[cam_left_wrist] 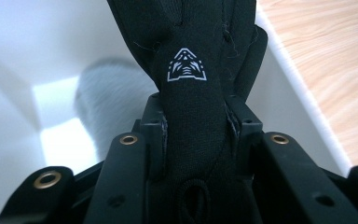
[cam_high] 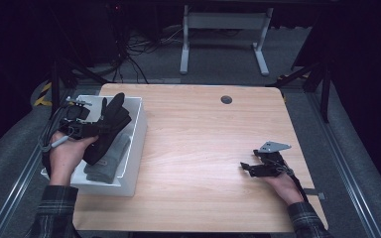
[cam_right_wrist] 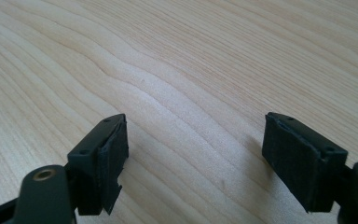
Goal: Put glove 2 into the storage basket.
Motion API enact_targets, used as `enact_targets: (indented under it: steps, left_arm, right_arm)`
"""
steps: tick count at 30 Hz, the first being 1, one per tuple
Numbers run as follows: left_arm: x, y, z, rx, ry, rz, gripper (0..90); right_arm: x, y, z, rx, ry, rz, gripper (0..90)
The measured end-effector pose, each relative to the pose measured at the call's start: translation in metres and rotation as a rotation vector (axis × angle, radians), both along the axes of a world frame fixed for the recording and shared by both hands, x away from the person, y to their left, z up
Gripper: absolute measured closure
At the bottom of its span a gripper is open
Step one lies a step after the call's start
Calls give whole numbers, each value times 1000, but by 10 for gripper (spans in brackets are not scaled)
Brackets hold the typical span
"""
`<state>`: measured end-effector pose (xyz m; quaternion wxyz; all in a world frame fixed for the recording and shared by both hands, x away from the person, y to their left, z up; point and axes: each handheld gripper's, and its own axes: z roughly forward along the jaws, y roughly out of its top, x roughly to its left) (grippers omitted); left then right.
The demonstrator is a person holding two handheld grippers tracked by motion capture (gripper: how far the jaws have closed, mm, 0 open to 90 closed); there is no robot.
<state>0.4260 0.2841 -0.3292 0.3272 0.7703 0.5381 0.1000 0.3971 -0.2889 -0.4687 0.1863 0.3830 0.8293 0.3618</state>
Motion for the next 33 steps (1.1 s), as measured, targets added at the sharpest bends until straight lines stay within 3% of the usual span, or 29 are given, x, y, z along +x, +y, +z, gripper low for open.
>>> enact_targets:
  steps: [4,10,14,18,21,27,33]
  left_arm:
    - [4,4,-19,2,34,22,663]
    - [9,4,-43,50,75,49,645]
    - [11,6,-51,83,85,78,520]
    - [11,7,-48,97,54,96,334]
    - [10,8,-45,98,41,100,265]
    - [7,6,-34,82,9,91,234]
    - [-1,-7,-8,44,-66,35,226]
  right_arm:
    - [0,0,0,0,0,0,231]
    - [0,0,0,0,0,-1,230]
    - [0,0,0,0,0,-1,229]
    - [0,0,0,0,0,-1,229]
    - [0,0,0,0,0,-1,229]
    - [0,0,0,0,0,-1,229]
    - [0,0,0,0,0,-1,228]
